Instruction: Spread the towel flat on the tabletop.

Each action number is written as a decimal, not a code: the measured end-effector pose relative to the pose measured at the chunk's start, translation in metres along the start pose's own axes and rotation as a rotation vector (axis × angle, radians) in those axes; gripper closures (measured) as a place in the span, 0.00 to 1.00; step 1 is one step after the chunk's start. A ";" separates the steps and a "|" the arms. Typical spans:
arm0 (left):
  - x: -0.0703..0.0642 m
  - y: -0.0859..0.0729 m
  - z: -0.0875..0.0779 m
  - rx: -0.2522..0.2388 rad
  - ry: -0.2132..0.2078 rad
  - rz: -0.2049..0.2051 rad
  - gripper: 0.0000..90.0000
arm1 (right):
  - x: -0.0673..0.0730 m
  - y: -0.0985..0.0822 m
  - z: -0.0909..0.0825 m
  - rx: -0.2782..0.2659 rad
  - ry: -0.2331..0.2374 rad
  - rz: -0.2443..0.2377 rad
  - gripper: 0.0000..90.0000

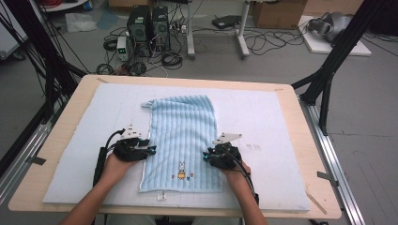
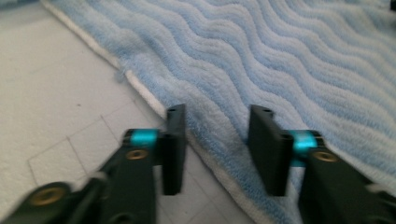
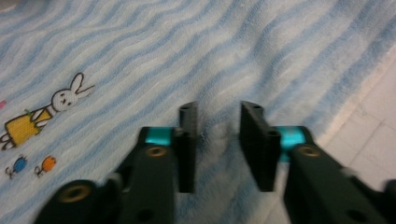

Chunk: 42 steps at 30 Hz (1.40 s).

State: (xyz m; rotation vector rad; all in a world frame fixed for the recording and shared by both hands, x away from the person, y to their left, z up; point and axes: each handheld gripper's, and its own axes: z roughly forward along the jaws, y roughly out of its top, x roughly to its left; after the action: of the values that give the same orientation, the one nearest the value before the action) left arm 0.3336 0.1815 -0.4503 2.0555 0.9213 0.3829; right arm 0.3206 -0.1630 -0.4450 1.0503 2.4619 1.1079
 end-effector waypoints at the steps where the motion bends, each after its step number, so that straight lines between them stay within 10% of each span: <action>1: 0.000 0.000 0.000 0.000 0.000 0.000 0.81 | 0.000 0.000 -0.001 0.004 0.005 -0.004 0.87; 3: -0.005 -0.002 -0.003 0.007 -0.038 0.025 0.95 | 0.003 0.000 -0.002 0.016 0.031 -0.011 0.93; 25: -0.026 -0.051 -0.067 0.030 -0.204 -0.005 0.94 | 0.045 -0.023 -0.028 0.078 0.298 -0.082 0.89; 29: -0.021 -0.043 -0.071 -0.020 -0.179 -0.057 0.67 | 0.042 -0.016 -0.032 -0.012 0.264 -0.033 0.64; 33: -0.009 -0.028 -0.069 -0.096 -0.131 -0.079 0.58 | 0.030 -0.002 -0.025 -0.082 0.131 -0.007 0.56; 38: 0.006 -0.017 -0.061 -0.137 -0.096 -0.126 0.58 | 0.027 0.004 -0.002 -0.007 0.056 -0.027 0.70; 42: 0.011 -0.016 -0.057 -0.137 -0.086 -0.139 0.59 | 0.033 0.002 0.001 0.037 0.114 -0.085 0.95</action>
State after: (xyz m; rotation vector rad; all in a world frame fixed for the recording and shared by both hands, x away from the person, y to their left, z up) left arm 0.3023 0.2279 -0.4290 1.8573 0.9536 0.2728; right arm 0.2982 -0.1382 -0.4424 0.9063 2.5983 1.1293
